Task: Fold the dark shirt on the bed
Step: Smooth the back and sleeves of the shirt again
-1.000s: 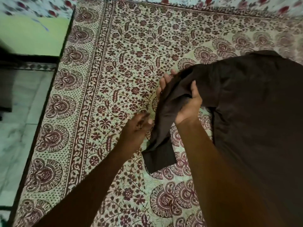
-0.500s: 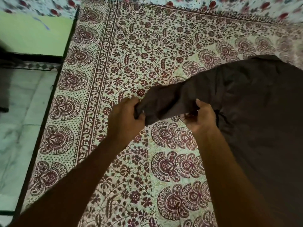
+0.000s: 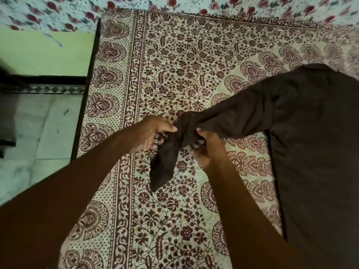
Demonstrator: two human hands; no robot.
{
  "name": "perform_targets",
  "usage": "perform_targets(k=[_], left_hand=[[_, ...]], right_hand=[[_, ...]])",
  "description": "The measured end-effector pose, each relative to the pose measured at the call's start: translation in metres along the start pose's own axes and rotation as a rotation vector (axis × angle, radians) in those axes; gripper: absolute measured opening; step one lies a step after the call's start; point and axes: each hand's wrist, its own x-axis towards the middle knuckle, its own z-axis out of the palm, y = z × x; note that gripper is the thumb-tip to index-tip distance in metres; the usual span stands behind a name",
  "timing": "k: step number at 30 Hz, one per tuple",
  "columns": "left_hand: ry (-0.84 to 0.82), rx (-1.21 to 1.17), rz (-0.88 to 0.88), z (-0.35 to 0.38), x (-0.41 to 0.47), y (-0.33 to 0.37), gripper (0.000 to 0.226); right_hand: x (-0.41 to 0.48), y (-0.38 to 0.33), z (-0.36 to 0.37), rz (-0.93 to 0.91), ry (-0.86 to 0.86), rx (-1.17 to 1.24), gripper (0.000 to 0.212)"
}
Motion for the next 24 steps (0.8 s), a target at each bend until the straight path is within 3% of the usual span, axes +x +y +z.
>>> perform_targets(k=[3, 7, 9, 12, 14, 16, 19, 24], left_hand=[[-0.071, -0.009, -0.061, -0.020, 0.002, -0.003, 0.056], [-0.028, 0.052, -0.048, -0.034, 0.008, -0.016, 0.039], [0.032, 0.116, 0.021, -0.036, 0.007, -0.018, 0.040], [0.088, 0.205, 0.231, -0.045, 0.010, -0.015, 0.024], [0.121, 0.232, 0.250, -0.057, 0.014, -0.013, 0.014], [0.145, 0.324, 0.242, -0.069, 0.018, -0.009, 0.018], [0.200, 0.658, 0.266, -0.088, 0.019, 0.002, 0.027], [0.535, 1.466, 0.414, -0.119, 0.010, 0.031, 0.047]], right_hand=[[-0.006, -0.002, 0.012, -0.030, -0.085, 0.231, 0.022], [-0.010, -0.003, 0.019, -0.083, -0.127, 0.328, 0.019], [-0.009, -0.005, 0.020, -0.095, -0.134, 0.320, 0.020], [-0.005, -0.008, 0.018, -0.135, -0.091, 0.199, 0.022], [-0.001, -0.008, 0.016, -0.150, -0.076, 0.218, 0.029], [-0.002, -0.007, 0.018, -0.155, -0.078, 0.266, 0.032], [-0.003, 0.002, 0.024, -0.171, -0.074, 0.279, 0.031], [0.008, 0.026, 0.032, -0.136, -0.006, 0.186, 0.034]])
